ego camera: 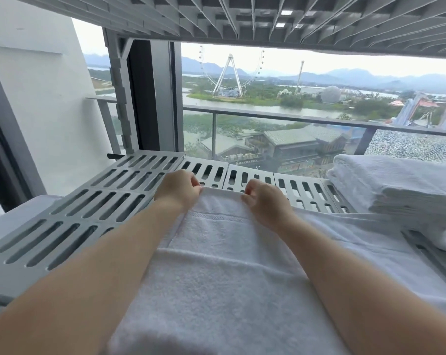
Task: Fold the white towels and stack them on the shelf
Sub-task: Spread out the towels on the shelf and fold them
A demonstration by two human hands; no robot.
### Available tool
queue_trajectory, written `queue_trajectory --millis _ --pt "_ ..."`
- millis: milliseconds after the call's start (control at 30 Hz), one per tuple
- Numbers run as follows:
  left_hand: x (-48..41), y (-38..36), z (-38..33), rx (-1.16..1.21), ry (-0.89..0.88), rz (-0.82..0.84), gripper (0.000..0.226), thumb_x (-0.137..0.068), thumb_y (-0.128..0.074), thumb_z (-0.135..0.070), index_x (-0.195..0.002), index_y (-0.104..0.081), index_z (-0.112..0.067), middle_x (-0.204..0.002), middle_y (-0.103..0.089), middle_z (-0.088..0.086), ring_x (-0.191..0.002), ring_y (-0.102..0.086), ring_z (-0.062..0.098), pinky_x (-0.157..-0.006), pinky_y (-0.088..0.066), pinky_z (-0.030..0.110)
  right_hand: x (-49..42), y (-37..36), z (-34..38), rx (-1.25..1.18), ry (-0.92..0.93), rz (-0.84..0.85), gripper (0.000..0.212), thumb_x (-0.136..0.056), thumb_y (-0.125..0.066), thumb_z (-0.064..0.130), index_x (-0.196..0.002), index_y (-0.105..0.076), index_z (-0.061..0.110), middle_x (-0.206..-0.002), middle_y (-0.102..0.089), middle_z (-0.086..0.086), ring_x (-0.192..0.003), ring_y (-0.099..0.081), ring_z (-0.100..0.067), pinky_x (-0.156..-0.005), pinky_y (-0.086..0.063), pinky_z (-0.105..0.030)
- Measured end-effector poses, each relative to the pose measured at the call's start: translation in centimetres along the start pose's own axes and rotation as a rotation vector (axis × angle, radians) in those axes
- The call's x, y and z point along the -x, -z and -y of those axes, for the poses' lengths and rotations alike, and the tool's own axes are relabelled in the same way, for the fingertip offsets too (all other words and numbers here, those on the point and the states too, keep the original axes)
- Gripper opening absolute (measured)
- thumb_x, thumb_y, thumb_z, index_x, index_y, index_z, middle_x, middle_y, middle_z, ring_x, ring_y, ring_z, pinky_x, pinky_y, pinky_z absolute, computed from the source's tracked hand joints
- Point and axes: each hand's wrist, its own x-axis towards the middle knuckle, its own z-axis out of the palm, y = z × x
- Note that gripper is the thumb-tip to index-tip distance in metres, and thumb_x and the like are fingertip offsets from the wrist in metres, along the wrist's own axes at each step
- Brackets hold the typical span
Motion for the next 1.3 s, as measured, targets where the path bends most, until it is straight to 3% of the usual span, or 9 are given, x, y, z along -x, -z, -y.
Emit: queue_trajectory --millis 133,300,467,567,833,933,1100,1300 --pt "-0.5 0.9 0.3 0.003 -0.032 -0.018 0.008 -0.092 -0.067 -0.024 -0.086 -0.068 -0.019 -0.08 -0.065 -0.006 -0.081 -0.063 0.016 -0.07 -0.05 0.032 -0.1 -0.1 0.8 0.007 0.034 -0.051 0.017 -0.095 -0.063 0.033 -0.101 -0.063 0.017 -0.094 -0.072 -0.006 -0.089 -0.065 -0.027 -0.076 -0.054 -0.039" --pt "-0.9 1.3 0.6 -0.072 -0.054 -0.013 0.007 -0.092 -0.066 -0.032 -0.088 -0.067 -0.027 -0.085 -0.066 -0.009 -0.084 -0.061 0.016 -0.07 -0.052 0.034 -1.4 -0.8 1.4 0.121 -0.049 0.076 0.014 -0.093 -0.061 0.033 -0.097 -0.061 0.019 -0.101 -0.068 -0.007 -0.098 -0.06 -0.028 -0.073 -0.043 -0.034" --pt "-0.8 0.7 1.5 -0.069 -0.052 -0.013 0.01 -0.092 -0.067 -0.033 -0.101 -0.065 -0.029 -0.088 -0.065 -0.011 -0.084 -0.061 0.015 -0.064 -0.047 0.03 -0.7 -1.9 1.5 0.106 -0.048 0.034 0.017 -0.092 -0.063 0.036 -0.098 -0.064 0.019 -0.105 -0.065 -0.006 -0.106 -0.055 -0.026 -0.092 -0.048 -0.04" --pt "-0.8 0.6 1.8 -0.11 -0.063 -0.053 0.008 -0.091 -0.068 -0.032 -0.098 -0.065 -0.028 -0.086 -0.066 -0.011 -0.08 -0.061 0.014 -0.061 -0.044 0.029 -0.5 -1.9 1.5 0.097 -0.006 0.012 0.016 -0.092 -0.063 0.035 -0.098 -0.063 0.02 -0.103 -0.067 -0.005 -0.104 -0.056 -0.025 -0.089 -0.048 -0.038" --pt "-0.9 0.2 1.1 -0.285 -0.114 -0.085 0.011 -0.093 -0.062 -0.007 -0.092 -0.07 -0.014 -0.081 -0.07 0.003 -0.075 -0.065 0.024 -0.068 -0.059 0.041 -1.6 -2.0 2.3 0.153 -0.071 0.133 0.01 -0.095 -0.059 0.038 -0.09 -0.057 0.029 -0.106 -0.069 -0.001 -0.111 -0.053 -0.026 -0.082 -0.039 -0.035" --pt "-1.4 0.2 1.0 -0.341 -0.087 -0.041 0.014 -0.091 -0.062 -0.001 -0.086 -0.069 -0.012 -0.08 -0.069 0.005 -0.073 -0.065 0.025 -0.067 -0.06 0.042 -1.5 -2.5 2.1 0.121 -0.074 0.087 0.011 -0.094 -0.06 0.039 -0.095 -0.061 0.028 -0.104 -0.07 -0.001 -0.111 -0.053 -0.026 -0.084 -0.04 -0.036" --pt "-1.8 -0.2 1.2 -0.434 -0.112 -0.052 0.01 -0.093 -0.068 -0.022 -0.084 -0.068 -0.018 -0.074 -0.066 -0.001 -0.069 -0.063 0.023 -0.065 -0.057 0.038 -0.6 -3.0 1.9 0.08 -0.017 -0.058 0.009 -0.092 -0.062 0.033 -0.098 -0.063 0.026 -0.102 -0.068 -0.001 -0.105 -0.056 -0.024 -0.095 -0.042 -0.04" --pt "-1.9 -0.5 1.6 -0.43 -0.219 -0.158 0.019 -0.086 -0.075 -0.036 -0.088 -0.062 -0.021 -0.072 -0.065 -0.004 -0.066 -0.061 0.02 -0.057 -0.051 0.031 -0.7 -3.3 2.0 0.095 -0.04 -0.086 0.015 -0.095 -0.058 0.03 -0.1 -0.069 0.021 -0.106 -0.06 -0.003 -0.107 -0.052 -0.024 -0.099 -0.042 -0.041"
